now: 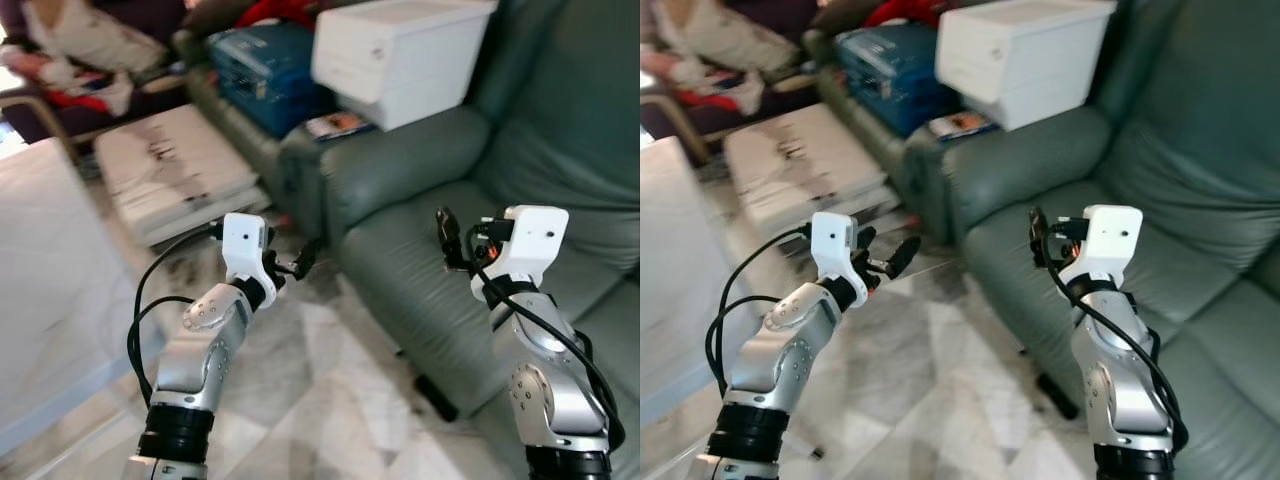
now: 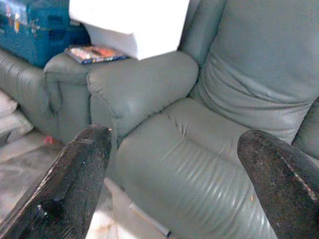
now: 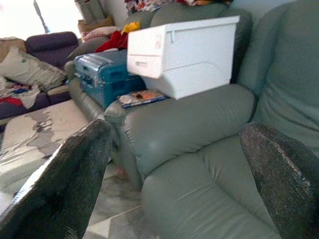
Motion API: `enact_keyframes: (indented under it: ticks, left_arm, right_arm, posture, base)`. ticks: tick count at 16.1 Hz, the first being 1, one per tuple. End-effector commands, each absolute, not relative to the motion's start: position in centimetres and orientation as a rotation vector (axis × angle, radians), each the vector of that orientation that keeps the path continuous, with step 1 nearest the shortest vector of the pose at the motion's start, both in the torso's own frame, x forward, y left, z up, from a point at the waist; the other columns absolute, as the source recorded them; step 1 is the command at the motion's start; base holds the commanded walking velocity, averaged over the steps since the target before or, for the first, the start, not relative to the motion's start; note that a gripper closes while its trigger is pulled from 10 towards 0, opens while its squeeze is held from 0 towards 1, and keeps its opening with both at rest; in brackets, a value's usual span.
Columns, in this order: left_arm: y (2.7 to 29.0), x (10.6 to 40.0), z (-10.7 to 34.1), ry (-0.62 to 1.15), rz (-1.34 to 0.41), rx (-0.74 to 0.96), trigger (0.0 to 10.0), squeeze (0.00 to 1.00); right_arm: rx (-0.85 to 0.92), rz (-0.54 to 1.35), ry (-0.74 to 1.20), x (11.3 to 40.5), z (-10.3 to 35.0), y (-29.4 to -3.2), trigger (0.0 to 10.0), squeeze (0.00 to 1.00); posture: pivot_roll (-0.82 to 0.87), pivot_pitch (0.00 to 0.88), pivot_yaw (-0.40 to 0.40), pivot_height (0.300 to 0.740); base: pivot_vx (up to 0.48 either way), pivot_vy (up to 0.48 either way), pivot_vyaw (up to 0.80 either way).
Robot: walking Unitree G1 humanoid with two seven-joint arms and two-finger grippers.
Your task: Picking trash to rubbish bin
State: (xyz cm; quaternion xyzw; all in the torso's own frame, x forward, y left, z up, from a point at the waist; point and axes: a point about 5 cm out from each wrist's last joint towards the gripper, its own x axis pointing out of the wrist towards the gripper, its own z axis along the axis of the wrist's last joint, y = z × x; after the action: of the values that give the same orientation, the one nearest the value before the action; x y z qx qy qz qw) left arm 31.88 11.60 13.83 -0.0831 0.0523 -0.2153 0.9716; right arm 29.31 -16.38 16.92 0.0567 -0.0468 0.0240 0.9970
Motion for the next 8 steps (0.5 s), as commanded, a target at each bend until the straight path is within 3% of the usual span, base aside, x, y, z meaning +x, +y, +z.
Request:
enact_keyframes:
  ticks: [1, 5, 8]
  left_arm:
    - [12.6, 32.1, 13.6, 0.114, -0.396, -0.156, 10.0, 0.0]
    - [12.2, 32.0, 13.1, 0.12, -0.392, -0.165, 10.0, 0.0]
    - [12.3, 32.0, 12.6, 0.134, -0.37, -0.162, 10.0, 0.0]
  right_arm:
    - [0.116, 0.072, -0.096, 29.2, 17.2, -15.7, 10.0, 0.0]
    - [0.104, 0.063, -0.085, 28.8, 17.0, -16.2, 10.0, 0.0]
    - [0.111, 0.044, -0.067, 28.8, 16.8, -16.5, 10.0, 0.0]
  posture:
    - [-0.04, 0.056, 0.033, 0.74]
    - [-0.05, 0.056, 0.027, 0.74]
    - [-0.06, 0.057, 0.021, 0.74]
  base:
    - [0.255, 0.0, -0.48]
    - [0.248, 0.0, -0.46]
    - [0.0, 0.0, -0.45]
